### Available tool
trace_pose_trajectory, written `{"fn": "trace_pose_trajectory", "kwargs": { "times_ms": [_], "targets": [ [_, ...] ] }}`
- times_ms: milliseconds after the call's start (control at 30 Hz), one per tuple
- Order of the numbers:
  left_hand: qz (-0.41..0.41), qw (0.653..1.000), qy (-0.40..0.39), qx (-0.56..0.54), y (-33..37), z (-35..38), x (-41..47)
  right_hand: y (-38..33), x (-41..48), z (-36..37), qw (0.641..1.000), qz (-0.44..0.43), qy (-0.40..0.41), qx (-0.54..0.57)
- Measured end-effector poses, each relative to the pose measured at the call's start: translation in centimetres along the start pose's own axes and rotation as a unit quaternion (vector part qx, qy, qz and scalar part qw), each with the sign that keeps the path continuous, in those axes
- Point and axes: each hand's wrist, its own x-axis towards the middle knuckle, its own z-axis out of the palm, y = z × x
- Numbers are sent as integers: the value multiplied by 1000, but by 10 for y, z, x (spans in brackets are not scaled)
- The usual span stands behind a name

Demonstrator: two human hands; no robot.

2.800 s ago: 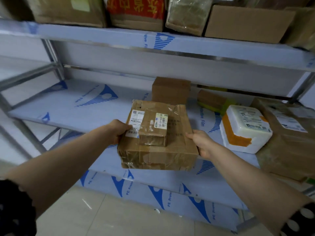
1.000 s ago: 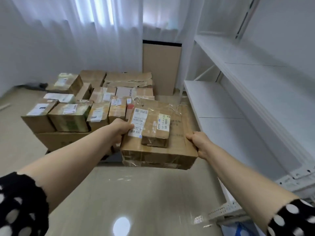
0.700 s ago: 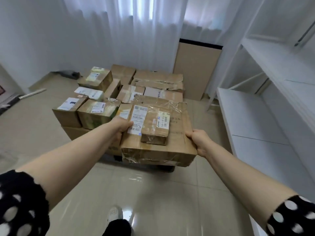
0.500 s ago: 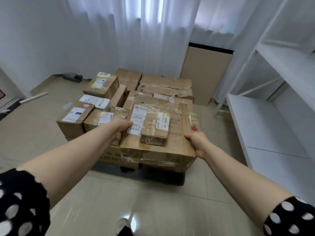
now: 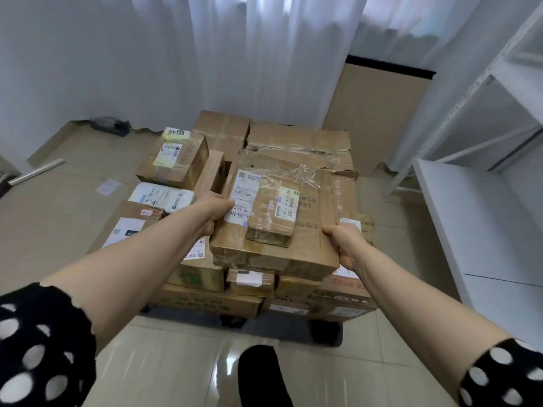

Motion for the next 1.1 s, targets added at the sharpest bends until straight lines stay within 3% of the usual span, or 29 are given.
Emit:
{"fn": "trace_pose_trajectory", "kwargs": {
  "times_ms": [233,633,1100],
  "targets": [
    [-32,998,61,0,44,-14,85,-47,93,45,999,24,-19,-11],
    [-39,997,54,-31,79,-27,245,-109,223,106,997,16,15,-74],
    [-49,998,-4,-41,58,-22,413,-76,380,177,993,43,94,-51]
  ]
}}
